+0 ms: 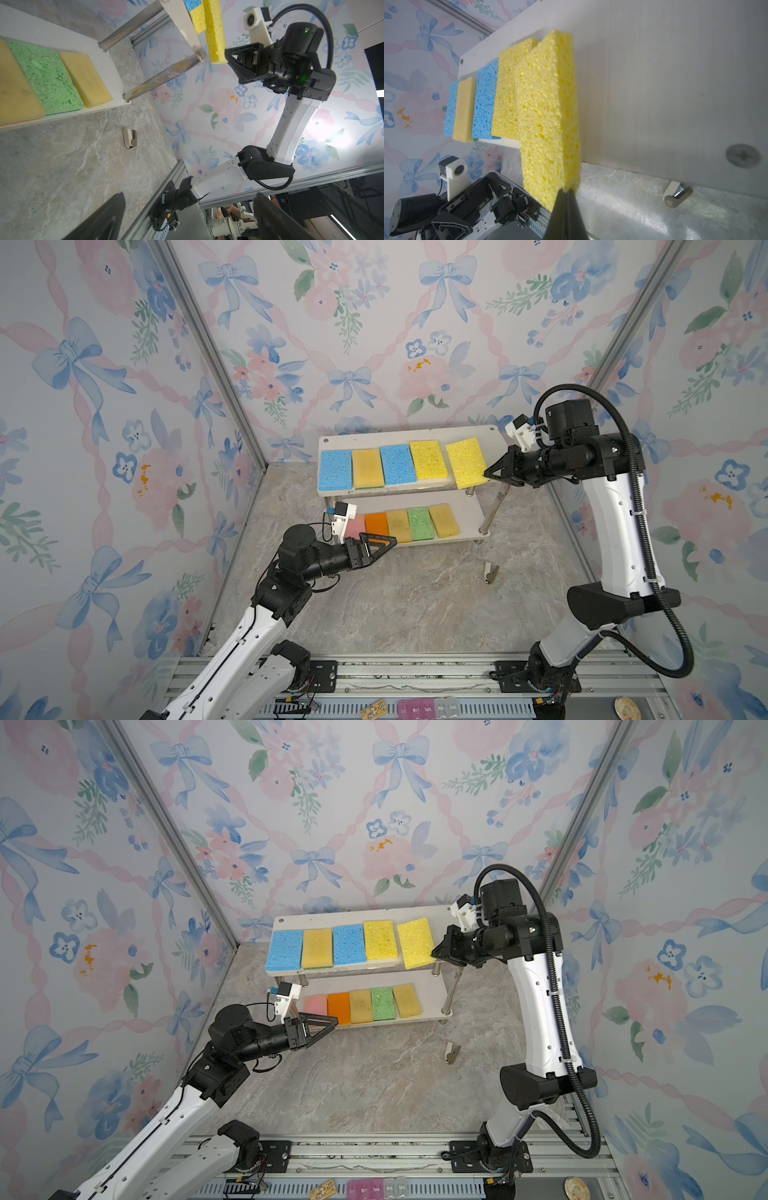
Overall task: Arrange cleaning sponges on a shelf
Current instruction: Place the cleaning sponge at the shelf.
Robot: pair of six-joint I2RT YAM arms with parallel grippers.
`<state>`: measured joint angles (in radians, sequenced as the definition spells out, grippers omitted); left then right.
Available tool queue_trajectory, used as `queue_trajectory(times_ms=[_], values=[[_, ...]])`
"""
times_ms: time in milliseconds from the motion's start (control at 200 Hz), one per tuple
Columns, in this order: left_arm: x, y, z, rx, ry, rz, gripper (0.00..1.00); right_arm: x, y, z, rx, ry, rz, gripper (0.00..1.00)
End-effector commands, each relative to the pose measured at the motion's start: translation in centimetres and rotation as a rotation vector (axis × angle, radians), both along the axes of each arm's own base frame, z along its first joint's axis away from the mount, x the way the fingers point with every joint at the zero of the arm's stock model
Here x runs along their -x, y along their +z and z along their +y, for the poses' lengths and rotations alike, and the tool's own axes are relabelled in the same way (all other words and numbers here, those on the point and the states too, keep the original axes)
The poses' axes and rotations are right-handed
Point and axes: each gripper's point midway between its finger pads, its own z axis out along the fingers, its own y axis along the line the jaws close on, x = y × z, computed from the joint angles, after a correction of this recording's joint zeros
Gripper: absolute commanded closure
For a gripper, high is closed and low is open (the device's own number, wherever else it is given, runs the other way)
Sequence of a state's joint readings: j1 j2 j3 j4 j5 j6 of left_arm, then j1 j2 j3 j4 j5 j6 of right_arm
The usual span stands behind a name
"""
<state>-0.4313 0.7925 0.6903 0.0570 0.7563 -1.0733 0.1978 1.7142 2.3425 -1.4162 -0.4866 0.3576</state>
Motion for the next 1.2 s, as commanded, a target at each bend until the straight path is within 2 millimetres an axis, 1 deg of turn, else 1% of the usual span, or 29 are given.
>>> queue_trajectory(times_ms=[0, 325, 710, 795, 850, 870, 930, 1030, 1100, 1135, 1195], values=[[0.3, -1.4, 0.1, -0.018, -0.015, 0.006, 0.02, -1.0, 0.5, -0.1, -0.035, -0.012, -0.025, 1.00], [0.3, -1.9, 0.1, -0.023, -0.017, 0.014, 0.02, -2.6, 0.2, 0.3, -0.066, -0.020, -0.015, 1.00], [0.2, -2.4, 0.2, -0.029, -0.017, 0.024, 0.02, -3.8, -0.3, 0.6, -0.077, -0.023, -0.004, 1.00], [0.2, -2.4, 0.1, -0.030, -0.018, 0.025, 0.02, -3.9, -0.2, 0.6, -0.080, -0.022, -0.006, 0.97], [0.2, -2.6, 0.2, -0.032, -0.017, 0.030, 0.02, -3.9, -0.2, 0.7, -0.082, -0.021, -0.006, 0.93], [0.2, -2.7, 0.2, -0.032, -0.017, 0.031, 0.02, -3.9, -0.2, 0.7, -0.082, -0.021, -0.005, 0.90], [0.2, -2.8, 0.2, -0.033, -0.018, 0.035, 0.02, -3.9, -0.2, 0.7, -0.084, -0.022, -0.005, 0.76], [0.1, -2.9, 0.1, -0.034, -0.016, 0.036, 0.02, -3.9, -0.3, 0.6, -0.080, -0.023, -0.007, 0.64], [0.1, -3.0, 0.2, -0.035, -0.014, 0.039, 0.02, -4.0, -0.3, 0.7, -0.078, -0.021, -0.011, 0.52], [0.1, -3.0, 0.2, -0.035, -0.014, 0.038, 0.02, -4.0, -0.3, 0.7, -0.079, -0.022, -0.013, 0.49], [0.1, -3.0, 0.2, -0.036, -0.013, 0.039, 0.02, -4.1, -0.2, 0.7, -0.081, -0.022, -0.018, 0.47]])
